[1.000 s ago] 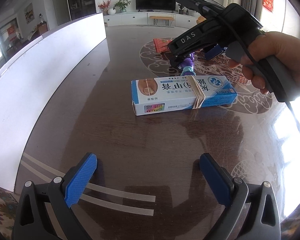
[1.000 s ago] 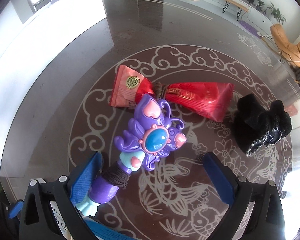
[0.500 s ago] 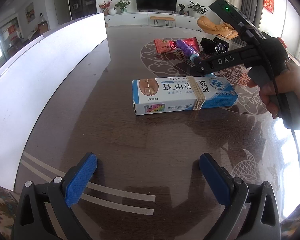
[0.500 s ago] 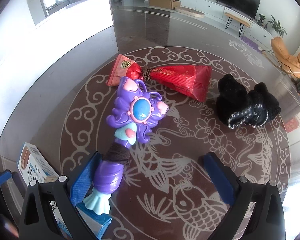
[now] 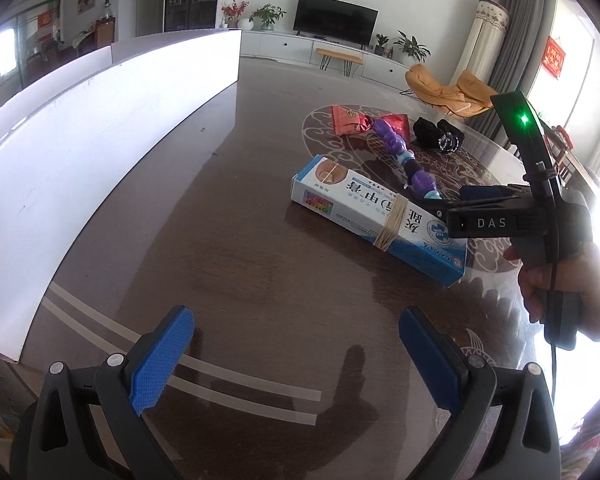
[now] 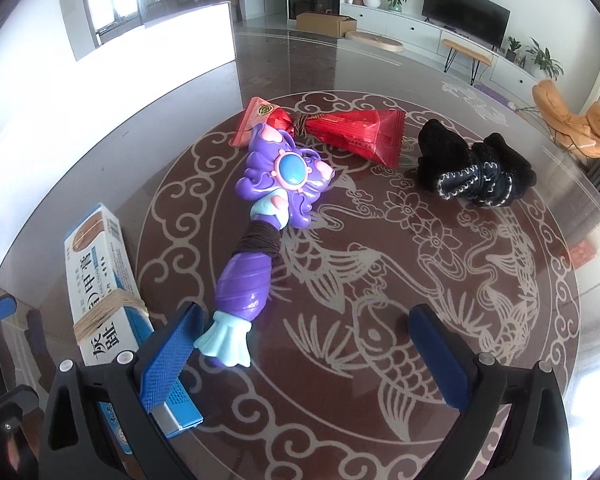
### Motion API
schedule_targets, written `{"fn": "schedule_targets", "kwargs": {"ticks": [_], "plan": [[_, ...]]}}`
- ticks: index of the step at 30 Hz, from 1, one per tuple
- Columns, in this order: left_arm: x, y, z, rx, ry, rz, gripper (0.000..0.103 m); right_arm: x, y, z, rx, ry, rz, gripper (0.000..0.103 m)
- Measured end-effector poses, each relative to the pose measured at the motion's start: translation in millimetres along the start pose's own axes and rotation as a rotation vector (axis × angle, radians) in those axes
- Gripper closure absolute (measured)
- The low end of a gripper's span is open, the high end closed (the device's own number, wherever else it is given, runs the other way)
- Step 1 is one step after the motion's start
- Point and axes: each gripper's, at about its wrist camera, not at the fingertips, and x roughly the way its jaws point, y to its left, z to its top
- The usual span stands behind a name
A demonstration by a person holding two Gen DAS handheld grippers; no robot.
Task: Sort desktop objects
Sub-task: 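Move the right tool down over the purple toy wand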
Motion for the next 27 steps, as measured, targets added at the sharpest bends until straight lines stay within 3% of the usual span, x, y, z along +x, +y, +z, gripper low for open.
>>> {"fn": "schedule_targets", "kwargs": {"ticks": [13,17,21,27], "plan": [[-9.6,7.2,-2.7,-0.042,-0.015,-0.029,0.000,-35.2,24.8,-51.4,0.119,-0.016,-0.072,0.001],[-13.6,12.5,-2.5,-0.061,-0.023,-0.038,0.000,-46.0,41.3,-66.1,0.104,-0.020,-0.064,0.001],[-16.3,32.0,-1.6,-0.151,-0.027,-0.081,0.000,-49.8,43.6,-71.2,0.090,0.006,-0.051,0.001],[-9.1,56.4,-2.9,-0.309,0.003,-0.157,0.000,-70.2,12.0,-85.3,0.189,-0.025,-0.025,0.001]]}}
